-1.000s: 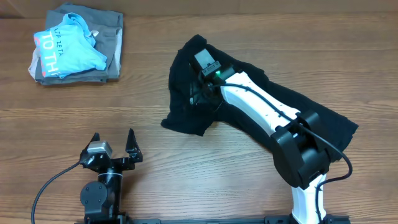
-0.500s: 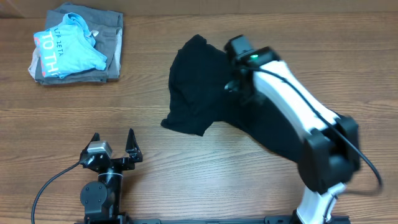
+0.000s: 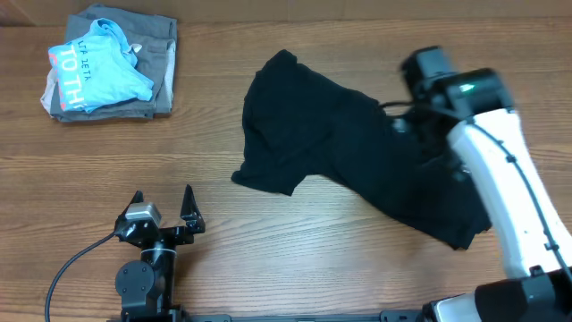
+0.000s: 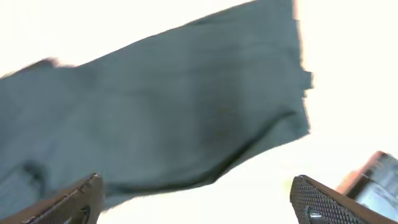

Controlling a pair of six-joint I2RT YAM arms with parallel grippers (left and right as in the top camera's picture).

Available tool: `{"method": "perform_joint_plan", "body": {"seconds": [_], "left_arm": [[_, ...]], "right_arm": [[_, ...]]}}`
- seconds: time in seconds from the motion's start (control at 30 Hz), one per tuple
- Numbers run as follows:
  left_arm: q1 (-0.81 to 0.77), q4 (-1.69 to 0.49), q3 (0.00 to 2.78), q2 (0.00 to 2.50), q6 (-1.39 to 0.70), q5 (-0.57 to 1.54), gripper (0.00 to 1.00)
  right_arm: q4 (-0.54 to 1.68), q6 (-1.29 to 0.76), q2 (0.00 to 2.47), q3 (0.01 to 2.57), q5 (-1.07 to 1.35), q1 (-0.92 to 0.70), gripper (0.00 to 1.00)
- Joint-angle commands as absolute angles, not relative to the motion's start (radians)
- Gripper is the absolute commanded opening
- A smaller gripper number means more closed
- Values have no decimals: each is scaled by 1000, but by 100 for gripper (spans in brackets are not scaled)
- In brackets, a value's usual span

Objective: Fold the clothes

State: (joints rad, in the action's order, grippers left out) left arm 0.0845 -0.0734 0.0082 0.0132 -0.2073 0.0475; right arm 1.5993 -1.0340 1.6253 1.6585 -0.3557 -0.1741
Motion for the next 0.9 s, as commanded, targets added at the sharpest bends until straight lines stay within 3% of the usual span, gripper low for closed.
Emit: {"method": "perform_joint_plan", "body": {"seconds": [0.0,0.33,0.57,0.77,0.87], "left_arm": [[79,-74,5,5,-206,41,100],[79,-74,5,6,-206,41,100],[79,-74,5,6,-206,41,100],[79,-74,5,6,-206,41,100],[79,-74,5,6,-206,41,100]], "right_arm": [[1634,-1039,1618,1645,-312,-47,100],[1672,-841,1598,1644,-162,339,100],[1684,-841,1474,1612,-147,446,100],[1596,-841,1238,1404,-76,456,100],[1466,-845,1127,1182,-17,456,100]]}}
